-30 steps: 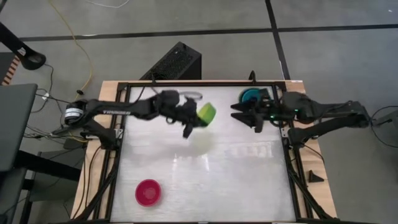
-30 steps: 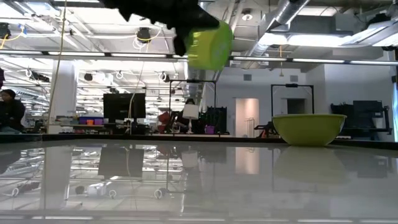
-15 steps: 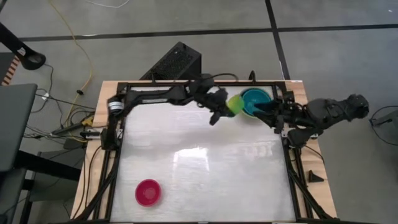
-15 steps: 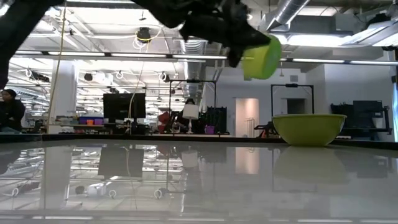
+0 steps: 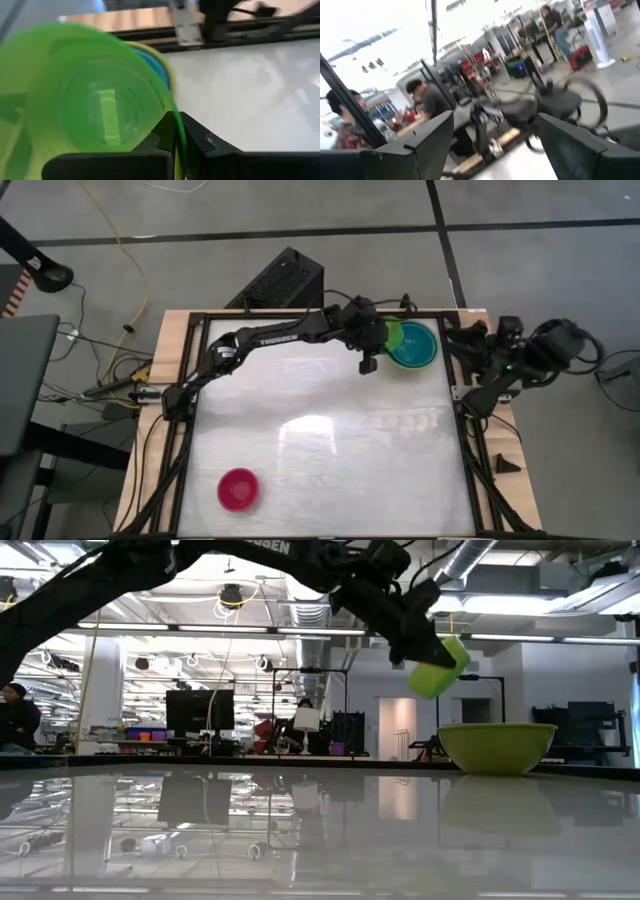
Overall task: Nest bowls inside each other
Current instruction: Stack the light green bowl on the blue bowl, then stack the red bowl on the light green bowl
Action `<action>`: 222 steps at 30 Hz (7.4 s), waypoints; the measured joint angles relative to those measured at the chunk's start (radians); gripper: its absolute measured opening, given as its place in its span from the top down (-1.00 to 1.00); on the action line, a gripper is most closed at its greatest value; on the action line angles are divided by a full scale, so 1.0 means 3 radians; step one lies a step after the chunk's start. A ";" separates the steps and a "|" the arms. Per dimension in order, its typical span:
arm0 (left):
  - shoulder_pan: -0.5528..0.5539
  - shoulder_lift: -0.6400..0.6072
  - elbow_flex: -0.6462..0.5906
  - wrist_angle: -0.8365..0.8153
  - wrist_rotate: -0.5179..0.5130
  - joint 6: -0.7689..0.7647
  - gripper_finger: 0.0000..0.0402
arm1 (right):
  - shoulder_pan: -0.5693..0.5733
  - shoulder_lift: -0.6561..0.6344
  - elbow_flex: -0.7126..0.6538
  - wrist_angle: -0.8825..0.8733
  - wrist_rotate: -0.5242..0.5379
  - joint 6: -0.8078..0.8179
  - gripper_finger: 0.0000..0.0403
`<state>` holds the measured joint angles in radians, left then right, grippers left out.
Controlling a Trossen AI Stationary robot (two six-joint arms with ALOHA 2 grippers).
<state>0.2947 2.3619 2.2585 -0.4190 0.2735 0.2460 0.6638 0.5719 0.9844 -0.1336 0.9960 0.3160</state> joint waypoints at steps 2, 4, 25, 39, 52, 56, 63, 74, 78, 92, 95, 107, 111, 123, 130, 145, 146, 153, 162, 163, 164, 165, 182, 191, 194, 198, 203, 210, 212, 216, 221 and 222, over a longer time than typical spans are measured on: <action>0.0001 0.0001 -0.0014 -0.0054 -0.0011 -0.0012 1.00 | 0.0045 -0.0025 0.0000 0.0127 0.0011 -0.0130 -0.59; 0.0009 -0.0002 -0.0013 -0.0068 0.0032 -0.0024 1.00 | 0.0061 -0.0040 0.0000 0.0081 0.0022 -0.0141 -0.59; 0.0320 -0.0070 0.0233 -0.0750 0.0492 -0.0421 1.00 | -0.0266 0.0225 -0.0073 -0.4225 -0.0278 0.2515 -0.59; 0.0257 -0.0070 0.0233 -0.0725 0.0560 -0.0687 1.00 | -0.1376 0.0233 -0.1145 -0.2762 -0.1080 0.1434 -0.59; 0.0240 -0.0088 0.0231 -0.0734 0.0632 -0.0912 1.00 | -0.3301 0.0698 -0.1378 -0.1606 -0.2236 0.0289 -0.46; 0.0232 -0.0154 0.0231 -0.0720 0.0613 -0.0912 1.00 | -0.3685 0.1019 -0.1378 -0.1567 -0.2373 0.0275 -0.41; 0.0221 -0.0253 0.0231 -0.0674 0.0535 -0.0909 1.00 | -0.4013 0.1405 -0.1381 -0.1265 -0.2368 0.0408 -0.19; 0.0221 -0.0343 0.0231 -0.0653 0.0544 -0.0939 1.00 | -0.4278 0.1865 -0.1380 -0.0925 -0.2965 0.0464 0.90; 0.0221 -0.0381 0.0231 -0.0686 0.0551 -0.0950 1.00 | -0.4266 0.2111 -0.1378 -0.0635 -0.3311 0.0502 0.83; 0.0325 -0.0704 0.0231 -0.1054 0.0325 -0.0705 1.00 | -0.3816 0.2385 -0.1378 0.0561 -0.3748 0.1032 0.91; 0.0392 -0.0806 0.0231 -0.1157 0.0283 -0.0652 1.00 | -0.3655 0.2528 -0.1346 0.0771 -0.3771 0.1165 0.91; 0.0647 -0.1275 0.0231 -0.1707 0.0115 -0.0408 1.00 | -0.2911 0.3410 -0.0649 0.0961 -0.3753 0.1396 0.91; 0.0702 -0.1428 0.0231 -0.1881 0.0100 -0.0355 1.00 | -0.2690 0.3696 -0.0220 0.0963 -0.3756 0.1403 0.91; 0.0717 -0.1664 0.0223 -0.2924 0.0034 -0.0183 1.00 | -0.2359 0.3818 0.0366 0.0316 -0.3177 0.1583 0.44; 0.0476 -0.1683 0.0104 -0.3407 0.0507 -0.0223 1.00 | -0.2340 0.3197 0.0263 -0.0034 -0.3074 0.1489 -0.23; -0.0522 -0.1677 -0.1340 -0.1974 0.0203 -0.0437 1.00 | -0.1497 0.0943 0.0253 -0.1193 -0.0670 0.1588 -0.36; -0.0567 -0.1677 -0.1436 -0.1875 0.0088 -0.0458 1.00 | -0.1428 0.0835 0.0253 -0.1191 -0.0587 0.1585 -0.36; -0.0771 -0.1677 -0.2134 -0.1137 -0.0387 -0.0679 1.00 | -0.0960 0.0484 0.0255 -0.1074 -0.0212 0.1426 -0.36; -0.0753 -0.1612 -0.2637 -0.0420 -0.0714 -0.0951 1.00 | -0.0593 0.0472 0.0254 -0.0722 0.0065 0.1096 -0.36; -0.0740 -0.1574 -0.2639 -0.0417 -0.0736 -0.0954 1.00 | -0.0574 0.0471 0.0254 -0.0722 0.0082 0.1091 -0.36; -0.0723 -0.1536 -0.2640 -0.0402 -0.0733 -0.0957 1.00 | -0.0556 0.0471 0.0254 -0.0721 0.0084 0.1091 -0.36; -0.0709 -0.1502 -0.2642 -0.0372 -0.0706 -0.0977 1.00 | -0.0538 0.0470 0.0254 -0.0719 0.0089 0.1093 -0.36; -0.0558 -0.1378 -0.2640 -0.0099 -0.0127 -0.1266 0.70 | -0.0354 0.0495 0.0253 -0.0641 0.0091 0.1101 -0.36; -0.0488 -0.1439 -0.2640 -0.0055 0.0265 -0.1560 -0.08 | -0.0354 0.0494 0.0253 -0.0648 0.0089 0.1100 -0.36; -0.0378 -0.1568 -0.2640 0.0001 0.0554 -0.1712 -0.25 | -0.0356 0.0493 0.0253 -0.0664 0.0087 0.1100 -0.36; -0.0281 -0.1804 -0.2640 -0.0159 0.0714 -0.1777 -0.34 | -0.0357 0.0494 0.0253 -0.0685 0.0082 0.1100 -0.36; -0.0395 -0.2130 -0.2635 -0.0824 0.0721 -0.1528 -0.33 | -0.0357 0.0495 0.0253 -0.0706 0.0079 0.1097 -0.36; -0.0774 -0.2451 -0.2636 -0.1964 0.0382 -0.1295 -0.32 | -0.0357 0.0496 0.0253 -0.0781 0.0079 0.1090 -0.36; -0.0897 -0.2515 -0.2636 -0.2114 0.0305 -0.1298 -0.32 | -0.0357 0.0496 0.0253 -0.0782 0.0080 0.1055 -0.36; -0.1104 -0.2676 -0.2774 -0.2137 0.0357 -0.1423 -0.32 | -0.0357 0.0495 0.0253 -0.0780 0.0081 0.1019 -0.36; -0.1312 -0.2960 -0.3361 -0.1944 0.0284 -0.1767 -0.32 | -0.0358 0.0495 0.0253 -0.0776 0.0080 0.1012 -0.36; -0.1347 -0.3038 -0.3514 -0.1839 0.0286 -0.1881 -0.32 | -0.0358 0.0495 0.0253 -0.0776 0.0080 0.1012 -0.36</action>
<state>-0.1095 1.4504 1.2043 -0.9707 0.3594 -0.3184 0.5565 0.7204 1.0603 -0.3664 1.0199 0.6197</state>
